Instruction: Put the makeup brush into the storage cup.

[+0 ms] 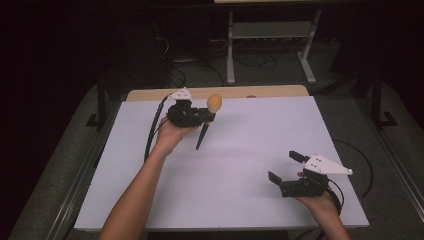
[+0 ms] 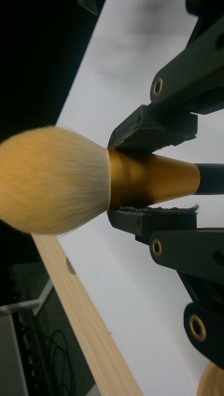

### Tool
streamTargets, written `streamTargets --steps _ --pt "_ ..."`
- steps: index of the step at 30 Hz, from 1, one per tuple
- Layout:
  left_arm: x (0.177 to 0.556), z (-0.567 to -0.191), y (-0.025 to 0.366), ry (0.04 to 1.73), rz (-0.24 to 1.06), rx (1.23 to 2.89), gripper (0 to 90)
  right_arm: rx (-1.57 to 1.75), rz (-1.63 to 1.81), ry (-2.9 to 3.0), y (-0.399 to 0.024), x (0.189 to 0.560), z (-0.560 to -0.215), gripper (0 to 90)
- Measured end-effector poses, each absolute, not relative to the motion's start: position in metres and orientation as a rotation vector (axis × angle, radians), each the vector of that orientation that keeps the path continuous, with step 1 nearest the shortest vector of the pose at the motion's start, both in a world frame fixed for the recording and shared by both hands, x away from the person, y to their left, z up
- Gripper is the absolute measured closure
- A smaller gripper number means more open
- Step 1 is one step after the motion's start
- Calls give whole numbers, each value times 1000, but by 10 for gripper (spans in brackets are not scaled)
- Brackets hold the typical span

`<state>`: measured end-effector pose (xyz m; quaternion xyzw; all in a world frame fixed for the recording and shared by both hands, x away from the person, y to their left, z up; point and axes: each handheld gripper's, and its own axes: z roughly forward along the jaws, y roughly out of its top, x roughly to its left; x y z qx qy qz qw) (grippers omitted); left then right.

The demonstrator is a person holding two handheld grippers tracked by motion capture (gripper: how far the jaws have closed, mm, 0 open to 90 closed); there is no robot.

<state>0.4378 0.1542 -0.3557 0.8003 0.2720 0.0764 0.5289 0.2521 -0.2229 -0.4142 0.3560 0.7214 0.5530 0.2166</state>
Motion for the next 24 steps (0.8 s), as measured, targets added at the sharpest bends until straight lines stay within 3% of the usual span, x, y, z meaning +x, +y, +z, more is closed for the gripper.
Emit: streamTargets --steps 24 --pt "427 -359 207 676 231 1742 624 983 1520 1988 -225 252 -414 0"
